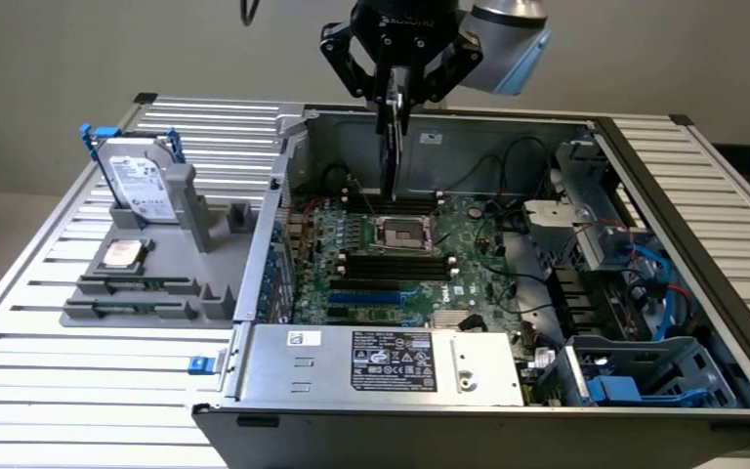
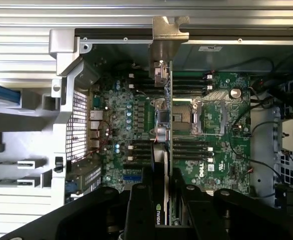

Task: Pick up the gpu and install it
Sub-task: 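Pick up the gpu and move the gpu toward the slot, then insert the gpu into the slot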

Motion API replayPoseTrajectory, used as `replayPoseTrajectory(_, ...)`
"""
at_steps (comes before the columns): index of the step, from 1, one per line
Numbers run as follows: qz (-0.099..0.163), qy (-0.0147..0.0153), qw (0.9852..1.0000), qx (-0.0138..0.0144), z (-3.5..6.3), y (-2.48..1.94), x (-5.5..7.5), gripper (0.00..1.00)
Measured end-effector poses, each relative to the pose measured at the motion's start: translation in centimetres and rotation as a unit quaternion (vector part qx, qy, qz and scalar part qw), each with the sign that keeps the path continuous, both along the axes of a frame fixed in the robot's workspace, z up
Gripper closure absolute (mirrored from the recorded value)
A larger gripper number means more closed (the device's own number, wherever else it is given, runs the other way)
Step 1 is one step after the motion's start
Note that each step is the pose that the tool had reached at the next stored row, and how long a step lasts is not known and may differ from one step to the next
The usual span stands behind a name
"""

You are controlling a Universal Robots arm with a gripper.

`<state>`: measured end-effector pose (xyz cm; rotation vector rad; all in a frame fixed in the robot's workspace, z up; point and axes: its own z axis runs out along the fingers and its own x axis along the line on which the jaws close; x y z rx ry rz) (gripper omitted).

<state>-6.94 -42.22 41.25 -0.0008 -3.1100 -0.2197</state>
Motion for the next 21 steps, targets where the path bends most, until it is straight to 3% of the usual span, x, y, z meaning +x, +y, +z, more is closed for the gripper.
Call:
replayPoseTrajectory(15, 0.002, -0.0002, 1.0000, 0.0008, -0.16, 0.00, -0.01, 0.74)
replayPoseTrajectory(21, 0.057, -0.0004, 0.9984, 0.0047, -0.69, 0.00, -0.01, 0.74)
